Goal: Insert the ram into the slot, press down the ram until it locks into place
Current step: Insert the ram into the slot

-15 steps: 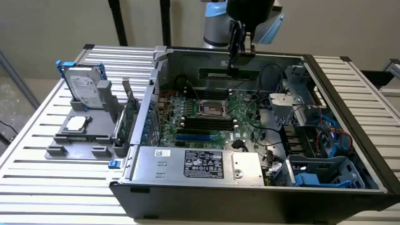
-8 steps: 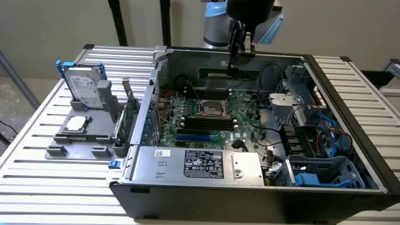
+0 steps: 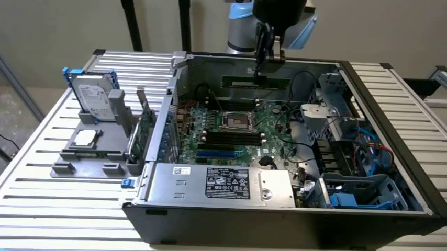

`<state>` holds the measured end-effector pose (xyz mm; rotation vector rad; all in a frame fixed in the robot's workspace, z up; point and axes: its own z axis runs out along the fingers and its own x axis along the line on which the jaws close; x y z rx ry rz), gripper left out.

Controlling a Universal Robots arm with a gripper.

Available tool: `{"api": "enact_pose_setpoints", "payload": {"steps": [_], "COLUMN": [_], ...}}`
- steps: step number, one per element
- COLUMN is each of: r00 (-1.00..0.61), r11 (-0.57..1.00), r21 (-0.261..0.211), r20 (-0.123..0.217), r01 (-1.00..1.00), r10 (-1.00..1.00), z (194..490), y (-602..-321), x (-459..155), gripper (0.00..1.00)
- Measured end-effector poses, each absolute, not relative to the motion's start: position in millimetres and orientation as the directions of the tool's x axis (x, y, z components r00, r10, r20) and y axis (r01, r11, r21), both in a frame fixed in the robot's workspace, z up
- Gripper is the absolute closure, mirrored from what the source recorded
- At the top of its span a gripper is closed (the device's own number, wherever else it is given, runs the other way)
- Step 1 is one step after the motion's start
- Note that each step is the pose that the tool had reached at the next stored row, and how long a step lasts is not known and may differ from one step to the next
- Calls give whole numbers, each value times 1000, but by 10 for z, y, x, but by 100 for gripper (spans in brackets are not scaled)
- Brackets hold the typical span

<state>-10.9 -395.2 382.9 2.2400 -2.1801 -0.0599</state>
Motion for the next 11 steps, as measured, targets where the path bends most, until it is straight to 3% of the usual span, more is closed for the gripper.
{"api": "enact_pose_setpoints", "payload": {"steps": [11], "r00": [25], "r11": [-26], "r21": [30], "r20": [-16], "r01": [-999], "r10": [-1000], "z": [3644], "y": [-3952], "x": [-273], "gripper": [87]}}
